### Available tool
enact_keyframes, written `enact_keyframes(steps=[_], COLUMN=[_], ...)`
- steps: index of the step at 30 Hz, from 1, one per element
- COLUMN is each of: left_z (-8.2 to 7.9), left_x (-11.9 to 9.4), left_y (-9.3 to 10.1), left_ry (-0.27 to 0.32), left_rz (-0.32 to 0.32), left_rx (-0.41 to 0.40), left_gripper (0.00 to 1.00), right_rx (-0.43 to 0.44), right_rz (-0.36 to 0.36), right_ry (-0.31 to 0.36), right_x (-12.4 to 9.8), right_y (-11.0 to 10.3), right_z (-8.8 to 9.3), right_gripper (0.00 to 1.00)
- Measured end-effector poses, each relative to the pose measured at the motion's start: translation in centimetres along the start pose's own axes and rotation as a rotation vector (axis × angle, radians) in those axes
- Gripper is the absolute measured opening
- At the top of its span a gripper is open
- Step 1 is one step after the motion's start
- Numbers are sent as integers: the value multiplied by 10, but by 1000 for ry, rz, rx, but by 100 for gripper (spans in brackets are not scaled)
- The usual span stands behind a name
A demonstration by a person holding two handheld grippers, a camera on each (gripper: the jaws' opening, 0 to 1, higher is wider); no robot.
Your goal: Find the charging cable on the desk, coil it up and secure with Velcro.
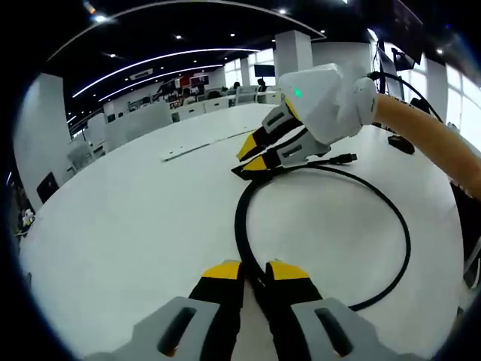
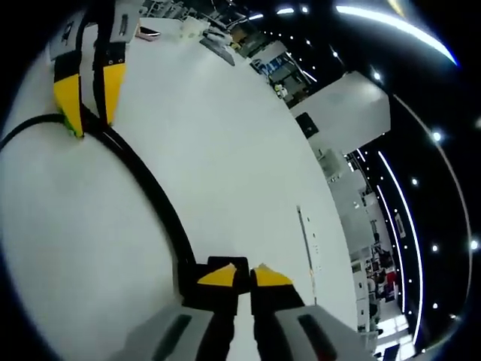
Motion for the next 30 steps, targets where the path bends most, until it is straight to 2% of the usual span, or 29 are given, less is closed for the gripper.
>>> enact_keyframes(steps=[11,17,21,30], left_z=[0,0,-1,-1], left_x=[0,-2,-3,-3], left_y=[0,-2,-5,-7], left_ry=[2,7,15,17], left_rz=[2,7,-6,-8], left_rx=[8,18,38,43], left_gripper=[13,15,18,19], right_rx=[18,3,-13,4], right_rz=[-73,-69,-86,-135], right_ry=[-8,1,3,-9], right_x=[-6,-10,-14,-14], right_y=[-4,-9,-11,-10], right_z=[0,-1,-3,-3], right_gripper=[6,6,6,6])
Point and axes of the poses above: the point that each gripper's makers call its tool centre point, and the gripper's own axes: x roughly forward along the fingers, y roughly to its right, z roughly out of its underside, the point moved 2 cm from there along -x, roughly backward along the fingers, and after that the axes turned 10 degrees about -y, right-handed, at the moved point
